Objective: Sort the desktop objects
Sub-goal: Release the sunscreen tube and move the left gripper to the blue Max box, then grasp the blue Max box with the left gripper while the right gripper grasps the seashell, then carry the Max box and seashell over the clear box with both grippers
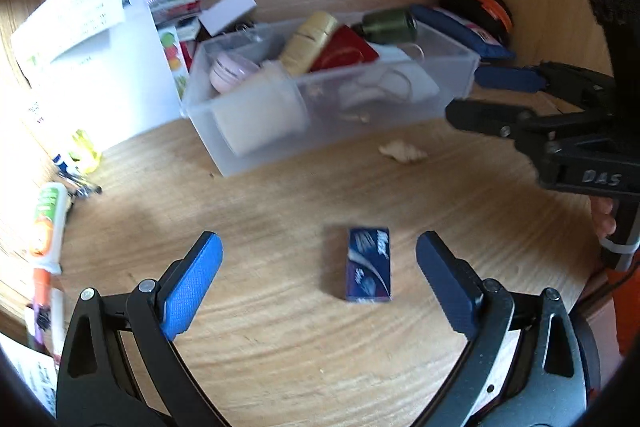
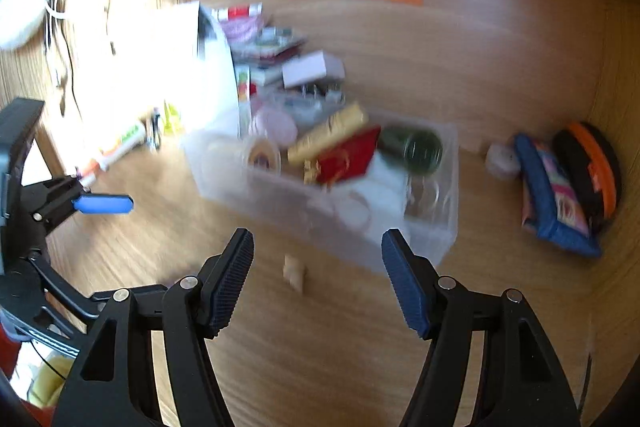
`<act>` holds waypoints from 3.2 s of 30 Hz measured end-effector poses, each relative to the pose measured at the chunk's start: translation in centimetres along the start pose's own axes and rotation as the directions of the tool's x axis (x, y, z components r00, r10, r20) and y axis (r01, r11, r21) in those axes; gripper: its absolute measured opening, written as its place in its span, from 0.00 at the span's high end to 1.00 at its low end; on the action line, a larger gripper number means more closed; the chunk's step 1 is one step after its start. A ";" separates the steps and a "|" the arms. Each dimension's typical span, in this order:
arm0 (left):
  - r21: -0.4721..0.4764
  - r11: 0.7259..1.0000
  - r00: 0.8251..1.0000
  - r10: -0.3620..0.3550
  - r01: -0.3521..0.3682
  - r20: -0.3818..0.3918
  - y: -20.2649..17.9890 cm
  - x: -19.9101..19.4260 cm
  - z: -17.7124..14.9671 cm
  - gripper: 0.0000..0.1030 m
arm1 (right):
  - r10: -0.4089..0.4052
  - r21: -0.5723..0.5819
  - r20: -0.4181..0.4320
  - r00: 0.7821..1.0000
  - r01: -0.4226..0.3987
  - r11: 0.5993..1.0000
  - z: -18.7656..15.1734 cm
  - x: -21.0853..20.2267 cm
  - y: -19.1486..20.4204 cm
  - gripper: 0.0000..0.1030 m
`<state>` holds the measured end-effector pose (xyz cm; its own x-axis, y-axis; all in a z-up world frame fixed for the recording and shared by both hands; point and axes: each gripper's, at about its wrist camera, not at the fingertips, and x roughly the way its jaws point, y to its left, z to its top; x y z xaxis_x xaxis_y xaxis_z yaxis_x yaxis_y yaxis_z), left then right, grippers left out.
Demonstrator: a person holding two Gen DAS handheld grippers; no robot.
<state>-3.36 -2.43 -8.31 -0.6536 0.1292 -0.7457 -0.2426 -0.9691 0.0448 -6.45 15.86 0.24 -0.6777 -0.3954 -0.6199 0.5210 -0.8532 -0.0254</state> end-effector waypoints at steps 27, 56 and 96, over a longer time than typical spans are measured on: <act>-0.010 0.999 0.997 -0.051 0.051 -0.052 -0.5 1.8 -1.4 0.57 | 0.093 -0.109 -0.221 0.971 -0.119 0.987 -1.6 6.5 1.4 0.65; -0.220 0.971 0.996 -0.084 0.090 0.034 1.9 -1.3 -2.3 0.75 | 0.181 -0.054 -0.173 0.968 -0.193 0.980 -1.3 4.3 0.8 0.86; -0.032 0.997 0.992 -0.068 0.071 0.105 1.5 3.8 13.2 0.75 | 0.058 0.002 -0.020 0.998 -0.058 0.998 5.3 4.9 -4.9 0.85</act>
<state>-15.70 -0.65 -2.30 -0.7073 0.2157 -0.6732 -0.2657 -0.9636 -0.0296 -15.13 16.31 1.50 -0.6354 -0.4375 -0.6363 0.5588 -0.8292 0.0123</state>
